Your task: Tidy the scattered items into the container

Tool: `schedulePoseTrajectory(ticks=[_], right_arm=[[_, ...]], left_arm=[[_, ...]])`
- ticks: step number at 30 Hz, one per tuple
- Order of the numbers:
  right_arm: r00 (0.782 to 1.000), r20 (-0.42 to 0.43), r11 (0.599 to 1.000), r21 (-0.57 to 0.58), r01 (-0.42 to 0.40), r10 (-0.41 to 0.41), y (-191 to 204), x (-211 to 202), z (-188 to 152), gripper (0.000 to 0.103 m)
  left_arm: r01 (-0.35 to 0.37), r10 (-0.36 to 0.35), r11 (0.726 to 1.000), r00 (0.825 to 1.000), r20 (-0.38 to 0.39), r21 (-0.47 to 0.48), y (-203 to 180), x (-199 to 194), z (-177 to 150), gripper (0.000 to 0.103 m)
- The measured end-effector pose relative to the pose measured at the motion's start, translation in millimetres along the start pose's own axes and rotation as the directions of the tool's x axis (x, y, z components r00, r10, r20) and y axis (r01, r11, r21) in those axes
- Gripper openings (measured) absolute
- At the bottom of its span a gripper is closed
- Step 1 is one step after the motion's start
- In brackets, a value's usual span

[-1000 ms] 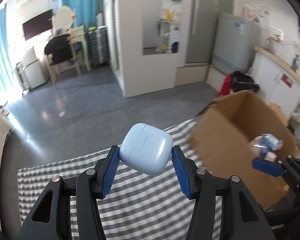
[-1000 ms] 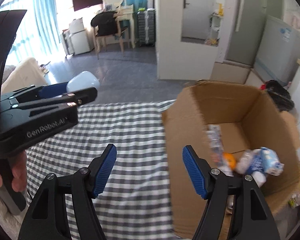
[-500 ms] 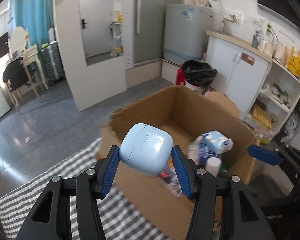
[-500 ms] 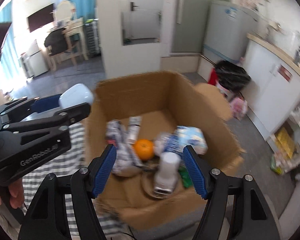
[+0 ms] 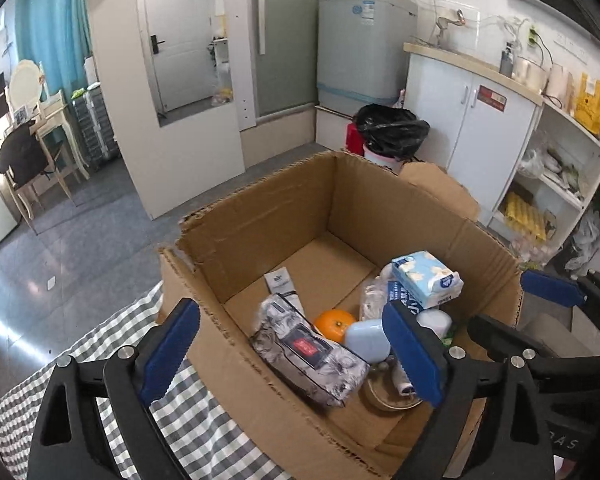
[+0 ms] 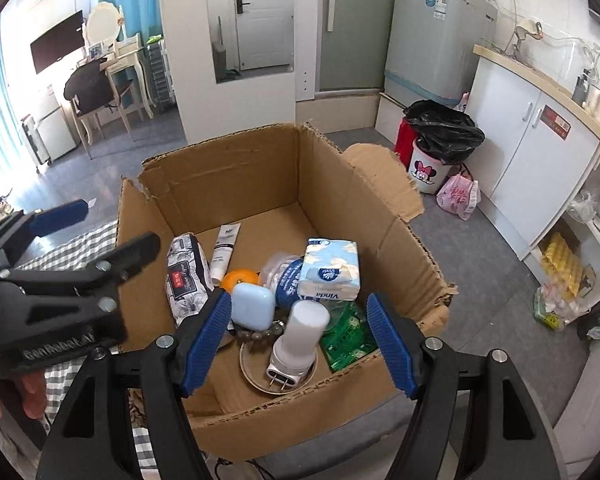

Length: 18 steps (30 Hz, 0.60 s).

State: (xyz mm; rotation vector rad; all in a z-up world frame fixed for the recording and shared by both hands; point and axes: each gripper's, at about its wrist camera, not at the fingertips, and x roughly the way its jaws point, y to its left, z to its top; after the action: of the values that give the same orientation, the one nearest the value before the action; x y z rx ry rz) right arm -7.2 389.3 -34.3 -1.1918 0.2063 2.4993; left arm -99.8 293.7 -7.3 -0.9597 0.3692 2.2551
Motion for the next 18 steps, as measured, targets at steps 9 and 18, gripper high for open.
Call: schedulePoseTrajectory(ticks=[9,18], right_arm=[[1.0,0.013,0.999,-0.034,-0.024,0.024,23.8,-8.8,-0.8,0.071],[0.996,0.072,0.998,-0.034,-0.045,0.047,58.1,-32.2,3.9,0.093]], left_arm=[[-0.055,0.055,0.997,0.998,0.007,-0.058,30.4,-23.0,-11.6,0.095],[-0.133,0.14,0.972,0.99,0.024,-0.191,80.8,-78.0,-40.8,0.103]])
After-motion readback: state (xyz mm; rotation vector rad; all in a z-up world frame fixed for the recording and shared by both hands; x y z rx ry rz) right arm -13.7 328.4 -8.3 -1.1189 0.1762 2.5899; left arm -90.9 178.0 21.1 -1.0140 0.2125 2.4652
